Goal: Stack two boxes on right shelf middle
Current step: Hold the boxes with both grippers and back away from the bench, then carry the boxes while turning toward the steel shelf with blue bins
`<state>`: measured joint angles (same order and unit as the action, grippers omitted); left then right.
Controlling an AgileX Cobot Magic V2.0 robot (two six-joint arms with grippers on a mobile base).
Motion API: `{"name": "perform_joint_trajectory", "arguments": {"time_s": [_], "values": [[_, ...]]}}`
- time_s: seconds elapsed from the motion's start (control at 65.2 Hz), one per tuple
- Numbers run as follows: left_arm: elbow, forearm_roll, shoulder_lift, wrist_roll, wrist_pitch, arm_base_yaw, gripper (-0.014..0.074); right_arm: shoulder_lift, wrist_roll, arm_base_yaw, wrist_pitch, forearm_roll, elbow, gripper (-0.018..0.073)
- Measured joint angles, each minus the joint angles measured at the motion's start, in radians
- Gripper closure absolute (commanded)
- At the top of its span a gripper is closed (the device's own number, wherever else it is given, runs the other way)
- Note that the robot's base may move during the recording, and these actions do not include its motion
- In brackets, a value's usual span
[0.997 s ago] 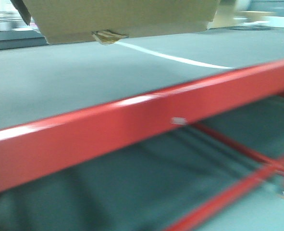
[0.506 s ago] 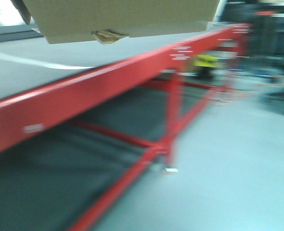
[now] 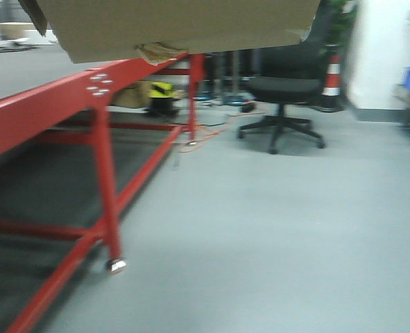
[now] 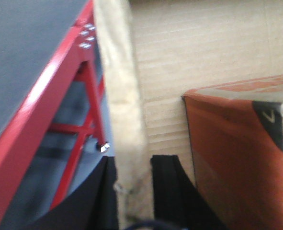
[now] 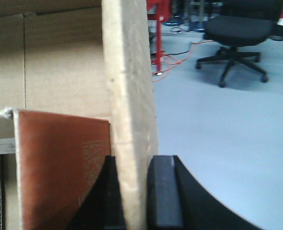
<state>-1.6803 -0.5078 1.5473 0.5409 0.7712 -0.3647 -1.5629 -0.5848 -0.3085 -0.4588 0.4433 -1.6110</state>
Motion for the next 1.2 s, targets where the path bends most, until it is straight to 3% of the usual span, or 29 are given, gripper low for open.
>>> {"name": "perform_joint_trajectory", "arguments": {"time_s": [1.197], "values": [[0.0, 0.0, 0.0, 0.0, 0.0, 0.0, 0.0707, 0.0, 0.0, 0.0, 0.002, 0.0, 0.0, 0.0711]]}}
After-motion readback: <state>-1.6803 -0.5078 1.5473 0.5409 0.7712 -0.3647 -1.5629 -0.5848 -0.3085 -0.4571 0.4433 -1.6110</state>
